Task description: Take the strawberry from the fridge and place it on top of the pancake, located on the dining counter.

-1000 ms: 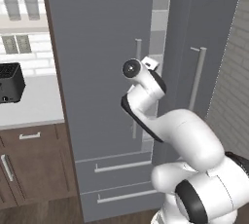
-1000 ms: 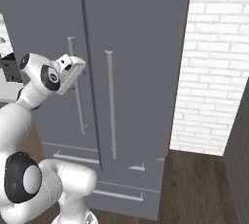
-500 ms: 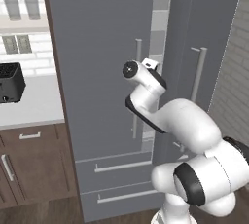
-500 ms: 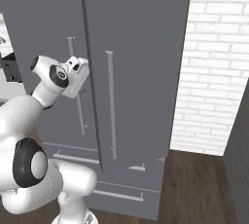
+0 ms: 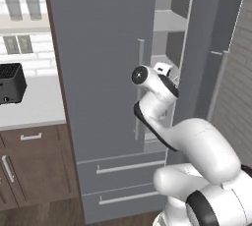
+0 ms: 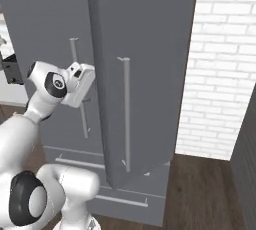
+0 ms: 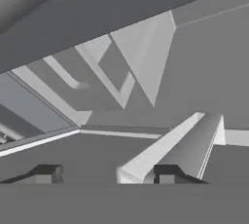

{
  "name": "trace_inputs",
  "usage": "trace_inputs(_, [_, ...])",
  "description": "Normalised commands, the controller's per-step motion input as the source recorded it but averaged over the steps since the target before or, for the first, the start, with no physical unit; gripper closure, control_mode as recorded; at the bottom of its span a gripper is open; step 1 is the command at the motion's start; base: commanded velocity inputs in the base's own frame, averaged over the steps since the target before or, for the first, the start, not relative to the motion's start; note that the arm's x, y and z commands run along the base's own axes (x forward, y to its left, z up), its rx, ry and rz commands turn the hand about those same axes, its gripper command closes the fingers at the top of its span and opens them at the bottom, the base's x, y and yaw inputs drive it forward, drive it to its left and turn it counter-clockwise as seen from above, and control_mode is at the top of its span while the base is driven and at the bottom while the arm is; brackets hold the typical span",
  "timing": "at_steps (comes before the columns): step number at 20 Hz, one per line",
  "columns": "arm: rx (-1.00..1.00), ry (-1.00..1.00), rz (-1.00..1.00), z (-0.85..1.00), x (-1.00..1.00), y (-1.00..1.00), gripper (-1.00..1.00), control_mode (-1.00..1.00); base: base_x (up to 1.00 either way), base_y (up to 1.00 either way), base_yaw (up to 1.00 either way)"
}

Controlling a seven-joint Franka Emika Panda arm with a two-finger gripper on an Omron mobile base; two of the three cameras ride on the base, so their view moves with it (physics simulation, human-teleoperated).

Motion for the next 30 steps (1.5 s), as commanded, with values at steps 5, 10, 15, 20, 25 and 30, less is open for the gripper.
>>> trace_inputs(5, [0.00,0.00,-0.09,0.00,-1.00,-0.94,-1.00,-1.00,0.00,0.00,0.00])
trace_inputs(10, [0.00,0.00,-0.10,0.00,-0.97,-0.95,-1.00,-1.00,0.00,0.00,0.00])
trace_inputs(15, [0.00,0.00,-0.10,0.00,-0.74,-0.96,-1.00,-1.00,0.00,0.00,0.00])
trace_inputs(20, [0.00,0.00,-0.08,0.00,-0.56,-0.88,-1.00,-1.00,0.00,0.00,0.00])
trace_inputs(25, [0.00,0.12,-0.07,-0.19,-0.25,-0.54,-1.00,-1.00,0.00,0.00,0.00])
trace_inputs(30, [-0.07,-0.03,0.00,-0.12,-0.49,0.24,-1.00,-1.00,0.00,0.00,0.00])
